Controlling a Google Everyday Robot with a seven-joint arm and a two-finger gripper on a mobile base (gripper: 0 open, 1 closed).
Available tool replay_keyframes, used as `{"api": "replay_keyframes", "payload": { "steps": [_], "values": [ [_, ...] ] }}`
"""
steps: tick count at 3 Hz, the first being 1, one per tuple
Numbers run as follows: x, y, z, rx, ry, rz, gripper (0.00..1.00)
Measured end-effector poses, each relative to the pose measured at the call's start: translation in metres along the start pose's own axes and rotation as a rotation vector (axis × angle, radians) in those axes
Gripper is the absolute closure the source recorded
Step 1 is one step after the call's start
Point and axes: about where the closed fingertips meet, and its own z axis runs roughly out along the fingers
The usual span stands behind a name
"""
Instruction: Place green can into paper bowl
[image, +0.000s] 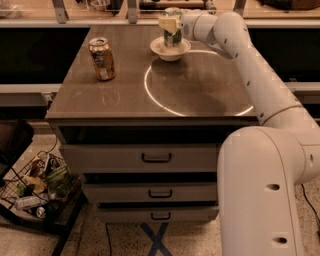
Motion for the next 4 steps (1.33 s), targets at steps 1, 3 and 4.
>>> {"api": "replay_keyframes", "payload": {
  "steps": [1,3,4],
  "values": [
    [0.012,-0.003,-0.001,0.001,0.009,0.0,1.0],
    [0.043,-0.005,-0.015,-0.001,-0.002,0.067,1.0],
    [0.044,-0.002,-0.013,-0.005,-0.002,0.07,0.84]
  ]
}}
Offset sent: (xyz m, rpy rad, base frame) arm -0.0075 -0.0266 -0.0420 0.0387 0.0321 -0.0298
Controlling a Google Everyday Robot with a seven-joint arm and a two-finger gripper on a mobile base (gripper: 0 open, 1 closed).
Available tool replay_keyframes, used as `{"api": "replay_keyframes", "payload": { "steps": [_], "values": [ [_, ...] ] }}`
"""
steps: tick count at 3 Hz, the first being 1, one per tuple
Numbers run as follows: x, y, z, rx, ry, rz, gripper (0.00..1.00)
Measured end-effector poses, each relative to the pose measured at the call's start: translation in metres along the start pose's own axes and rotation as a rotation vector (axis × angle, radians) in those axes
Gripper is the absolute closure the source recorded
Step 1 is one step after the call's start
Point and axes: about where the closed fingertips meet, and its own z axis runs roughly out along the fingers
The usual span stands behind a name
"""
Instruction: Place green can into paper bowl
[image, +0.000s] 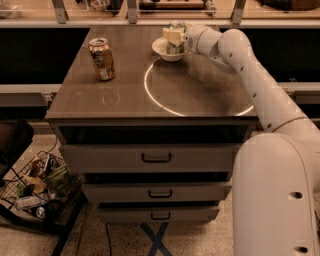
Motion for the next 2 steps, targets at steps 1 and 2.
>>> {"api": "replay_keyframes", "payload": {
  "steps": [1,2],
  "values": [
    [0.0013,0.0036,0.0034,-0.006,0.001,0.002,0.53],
    [0.002,0.0056,0.0053,-0.009,0.002,0.002,0.29]
  ]
}}
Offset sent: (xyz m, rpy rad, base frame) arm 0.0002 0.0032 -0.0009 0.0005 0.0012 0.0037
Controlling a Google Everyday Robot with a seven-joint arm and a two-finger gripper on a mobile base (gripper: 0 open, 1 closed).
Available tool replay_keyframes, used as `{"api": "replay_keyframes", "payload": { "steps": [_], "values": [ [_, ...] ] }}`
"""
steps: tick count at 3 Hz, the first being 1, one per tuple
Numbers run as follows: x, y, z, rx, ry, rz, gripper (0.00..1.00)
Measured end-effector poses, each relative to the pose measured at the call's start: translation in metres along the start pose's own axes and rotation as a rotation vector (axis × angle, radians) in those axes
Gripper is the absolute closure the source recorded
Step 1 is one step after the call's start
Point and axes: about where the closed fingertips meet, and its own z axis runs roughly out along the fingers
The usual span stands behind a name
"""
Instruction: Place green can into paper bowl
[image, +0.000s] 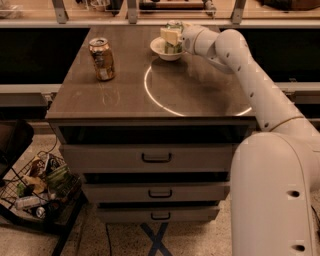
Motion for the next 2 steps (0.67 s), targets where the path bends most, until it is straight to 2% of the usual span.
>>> {"api": "replay_keyframes", "payload": {
  "steps": [1,2],
  "values": [
    [0.0008,0.0024,0.0022,-0.004,0.001,0.001,0.07],
    [0.0016,0.0046,0.0043,-0.007,0.001,0.002,0.0]
  ]
}}
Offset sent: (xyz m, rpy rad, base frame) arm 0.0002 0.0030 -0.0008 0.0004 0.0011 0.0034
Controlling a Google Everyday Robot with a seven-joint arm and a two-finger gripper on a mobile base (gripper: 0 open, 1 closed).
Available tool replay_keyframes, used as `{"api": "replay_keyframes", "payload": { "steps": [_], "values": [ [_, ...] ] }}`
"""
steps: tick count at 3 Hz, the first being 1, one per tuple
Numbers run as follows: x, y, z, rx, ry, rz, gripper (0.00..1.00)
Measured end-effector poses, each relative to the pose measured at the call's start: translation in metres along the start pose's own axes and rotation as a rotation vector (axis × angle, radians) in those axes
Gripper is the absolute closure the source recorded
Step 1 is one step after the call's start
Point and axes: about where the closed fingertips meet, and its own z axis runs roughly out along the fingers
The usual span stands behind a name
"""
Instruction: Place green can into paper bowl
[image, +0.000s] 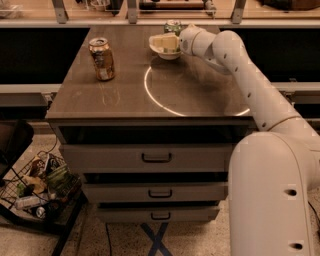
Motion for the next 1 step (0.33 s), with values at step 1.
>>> {"api": "replay_keyframes", "payload": {
  "steps": [1],
  "values": [
    [0.0,0.0001,0.0001,0.0,0.0,0.0,0.0]
  ]
}}
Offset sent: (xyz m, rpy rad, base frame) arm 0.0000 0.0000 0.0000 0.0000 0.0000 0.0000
